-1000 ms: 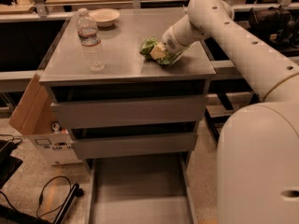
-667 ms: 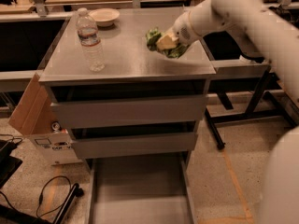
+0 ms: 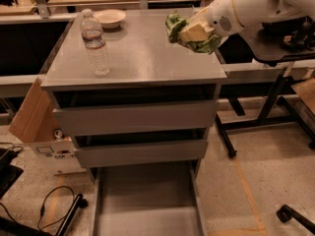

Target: Place green jalapeno chip bag into bottom drawer

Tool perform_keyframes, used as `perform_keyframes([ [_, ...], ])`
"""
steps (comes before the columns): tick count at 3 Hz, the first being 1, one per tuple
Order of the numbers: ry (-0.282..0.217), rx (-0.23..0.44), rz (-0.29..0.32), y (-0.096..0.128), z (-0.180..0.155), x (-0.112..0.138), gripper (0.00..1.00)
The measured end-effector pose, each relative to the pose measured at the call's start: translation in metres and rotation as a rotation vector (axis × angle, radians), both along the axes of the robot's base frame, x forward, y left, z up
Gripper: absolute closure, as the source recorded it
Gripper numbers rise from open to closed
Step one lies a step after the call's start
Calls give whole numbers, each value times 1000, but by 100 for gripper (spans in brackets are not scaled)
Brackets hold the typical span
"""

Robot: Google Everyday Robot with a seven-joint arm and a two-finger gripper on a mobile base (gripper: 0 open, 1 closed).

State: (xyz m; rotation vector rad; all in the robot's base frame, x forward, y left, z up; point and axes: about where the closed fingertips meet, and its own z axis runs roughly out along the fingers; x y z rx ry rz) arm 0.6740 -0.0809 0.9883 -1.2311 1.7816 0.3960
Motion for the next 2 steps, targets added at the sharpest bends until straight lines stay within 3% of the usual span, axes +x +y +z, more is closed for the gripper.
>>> perform_keyframes([
  [1, -3, -11, 52, -25, -18, -48, 100],
  [2, 100, -77, -13, -86, -98, -112, 100],
])
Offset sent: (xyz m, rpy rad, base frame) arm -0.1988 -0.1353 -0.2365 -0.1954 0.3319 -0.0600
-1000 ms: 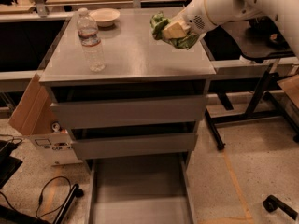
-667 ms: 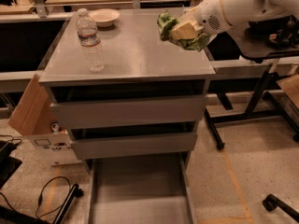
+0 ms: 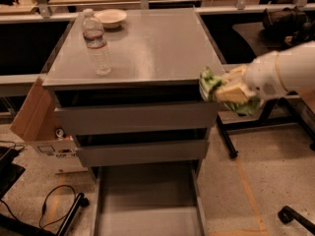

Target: Place green jalapeno chip bag into bottom drawer

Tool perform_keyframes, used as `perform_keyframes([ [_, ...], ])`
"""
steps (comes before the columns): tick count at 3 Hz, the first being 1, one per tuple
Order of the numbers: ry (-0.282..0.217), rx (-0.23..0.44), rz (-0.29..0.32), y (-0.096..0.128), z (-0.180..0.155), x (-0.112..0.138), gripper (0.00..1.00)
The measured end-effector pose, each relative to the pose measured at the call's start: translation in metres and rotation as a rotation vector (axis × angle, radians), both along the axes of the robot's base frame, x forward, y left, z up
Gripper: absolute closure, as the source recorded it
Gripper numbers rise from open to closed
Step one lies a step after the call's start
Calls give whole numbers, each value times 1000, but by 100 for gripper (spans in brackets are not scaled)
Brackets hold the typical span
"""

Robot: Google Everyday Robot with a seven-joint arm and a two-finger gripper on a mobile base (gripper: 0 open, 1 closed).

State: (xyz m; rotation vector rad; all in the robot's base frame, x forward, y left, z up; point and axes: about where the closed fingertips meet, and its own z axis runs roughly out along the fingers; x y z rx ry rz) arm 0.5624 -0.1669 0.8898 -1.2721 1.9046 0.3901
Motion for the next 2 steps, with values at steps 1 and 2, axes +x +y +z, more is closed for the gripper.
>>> perform_keyframes([
  [1, 175, -33, -19, -14, -103, -49, 100],
  [2, 170, -38, -27, -10, -103, -42, 100],
])
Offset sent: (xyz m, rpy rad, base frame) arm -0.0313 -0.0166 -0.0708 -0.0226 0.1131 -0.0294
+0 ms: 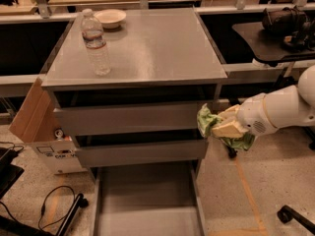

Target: Place green jalapeno chip bag into bottom drawer

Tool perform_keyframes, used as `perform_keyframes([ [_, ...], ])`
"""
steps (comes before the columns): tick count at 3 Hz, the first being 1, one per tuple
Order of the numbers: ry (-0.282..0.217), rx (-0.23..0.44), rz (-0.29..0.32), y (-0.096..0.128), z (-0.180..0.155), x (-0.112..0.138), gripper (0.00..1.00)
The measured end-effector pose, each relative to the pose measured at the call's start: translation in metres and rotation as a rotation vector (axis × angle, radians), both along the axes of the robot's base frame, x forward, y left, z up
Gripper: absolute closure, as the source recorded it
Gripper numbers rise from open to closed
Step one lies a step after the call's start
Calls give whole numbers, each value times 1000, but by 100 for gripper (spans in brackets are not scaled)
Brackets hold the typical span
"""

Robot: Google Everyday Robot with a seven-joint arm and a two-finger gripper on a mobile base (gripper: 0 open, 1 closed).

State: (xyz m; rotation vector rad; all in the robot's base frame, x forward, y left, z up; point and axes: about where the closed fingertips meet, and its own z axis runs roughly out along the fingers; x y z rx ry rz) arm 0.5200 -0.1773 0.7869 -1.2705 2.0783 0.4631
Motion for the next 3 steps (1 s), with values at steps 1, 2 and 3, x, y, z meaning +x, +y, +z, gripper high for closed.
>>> perform_keyframes([
  [1, 45, 13, 7, 22, -56, 7, 100],
  [2, 74, 31, 27, 52, -151, -4, 100],
  [3, 76, 74, 3, 79, -224, 1, 100],
])
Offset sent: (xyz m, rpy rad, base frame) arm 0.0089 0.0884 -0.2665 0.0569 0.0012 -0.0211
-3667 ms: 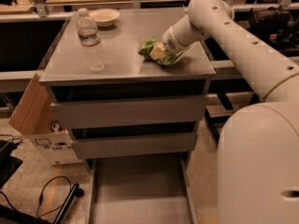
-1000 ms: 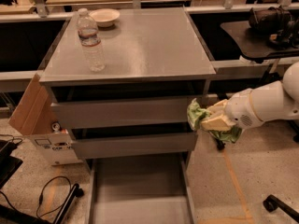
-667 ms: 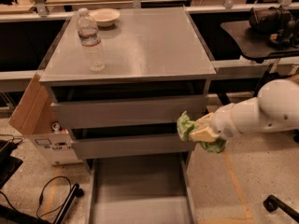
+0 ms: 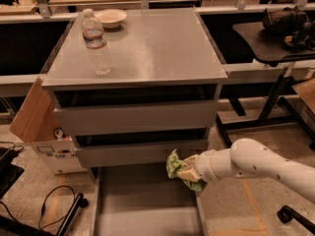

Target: Place green jalapeno chip bag into bottom drawer

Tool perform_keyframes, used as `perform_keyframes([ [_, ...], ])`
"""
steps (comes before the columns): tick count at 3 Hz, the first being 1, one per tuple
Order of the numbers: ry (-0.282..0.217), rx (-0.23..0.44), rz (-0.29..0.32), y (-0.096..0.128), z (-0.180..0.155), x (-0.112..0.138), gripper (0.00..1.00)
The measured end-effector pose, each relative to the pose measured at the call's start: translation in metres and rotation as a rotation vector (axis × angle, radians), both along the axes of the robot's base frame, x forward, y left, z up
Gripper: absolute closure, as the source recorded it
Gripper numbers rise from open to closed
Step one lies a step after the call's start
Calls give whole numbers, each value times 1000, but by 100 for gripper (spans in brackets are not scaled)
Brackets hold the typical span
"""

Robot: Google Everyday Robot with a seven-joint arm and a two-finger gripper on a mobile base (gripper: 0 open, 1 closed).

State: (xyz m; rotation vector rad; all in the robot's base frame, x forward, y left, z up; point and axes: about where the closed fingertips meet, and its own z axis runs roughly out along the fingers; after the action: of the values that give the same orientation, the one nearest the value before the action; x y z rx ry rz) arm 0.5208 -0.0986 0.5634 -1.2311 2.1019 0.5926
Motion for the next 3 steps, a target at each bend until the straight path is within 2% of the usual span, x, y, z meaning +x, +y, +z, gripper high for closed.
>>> perform_keyframes([
  [1, -16, 14, -33, 2, -13, 9, 100],
  [2, -16, 13, -31, 2, -13, 9, 100],
  [3, 7, 29, -16, 27, -49, 15, 100],
])
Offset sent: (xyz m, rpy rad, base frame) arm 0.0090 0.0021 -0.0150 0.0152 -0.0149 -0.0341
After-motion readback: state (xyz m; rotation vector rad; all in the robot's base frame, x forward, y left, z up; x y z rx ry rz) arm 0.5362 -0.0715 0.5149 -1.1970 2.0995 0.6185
